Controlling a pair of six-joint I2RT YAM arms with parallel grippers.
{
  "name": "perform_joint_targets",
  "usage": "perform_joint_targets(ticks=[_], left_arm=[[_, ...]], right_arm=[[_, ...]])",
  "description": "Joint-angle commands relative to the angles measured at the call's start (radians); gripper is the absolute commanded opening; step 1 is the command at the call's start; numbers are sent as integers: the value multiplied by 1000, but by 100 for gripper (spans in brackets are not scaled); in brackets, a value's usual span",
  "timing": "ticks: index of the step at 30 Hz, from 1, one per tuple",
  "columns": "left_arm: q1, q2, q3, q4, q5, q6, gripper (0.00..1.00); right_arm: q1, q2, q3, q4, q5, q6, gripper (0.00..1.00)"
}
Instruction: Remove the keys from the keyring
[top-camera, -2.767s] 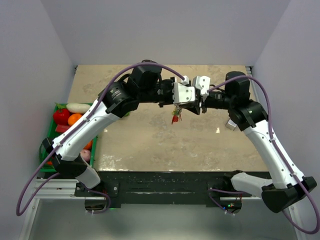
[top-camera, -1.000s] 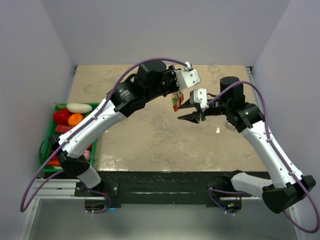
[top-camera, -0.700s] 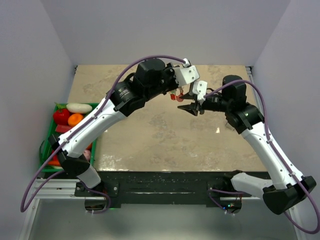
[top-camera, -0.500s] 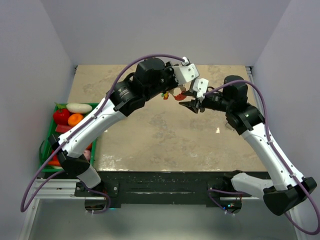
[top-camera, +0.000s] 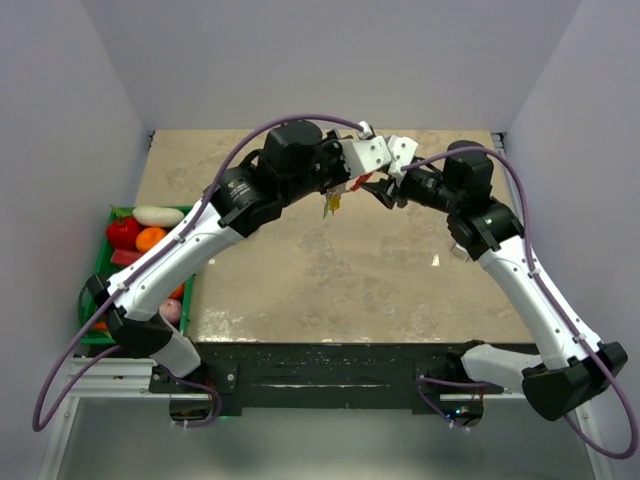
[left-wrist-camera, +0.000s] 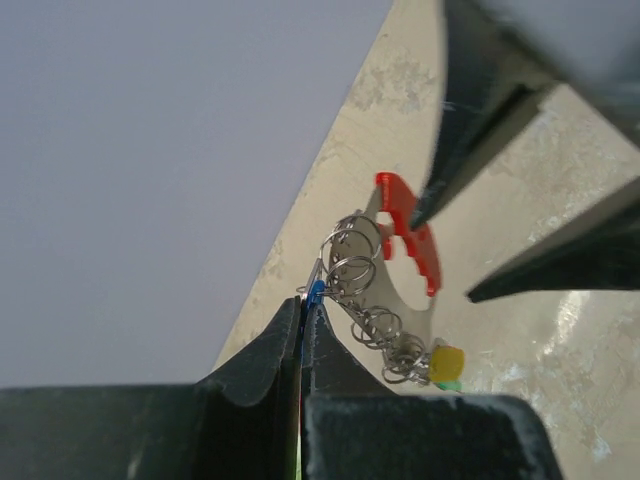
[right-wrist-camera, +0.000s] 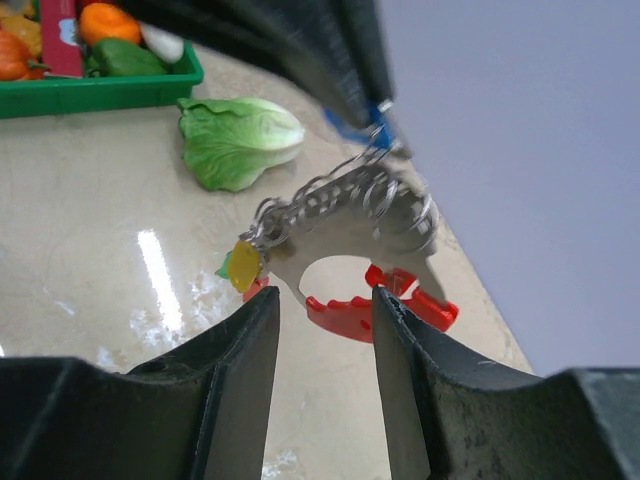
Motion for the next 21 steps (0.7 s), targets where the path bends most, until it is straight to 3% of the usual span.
perform_joint_targets(ticks=[1,21], left_arm=[[-20,-37,-16,-35,109,27,0],[-19,-54,-32,-30,112,-1,0]], right_arm=[[1,32,58,102,65,44,46],[1,54,72,119,56,60,46]])
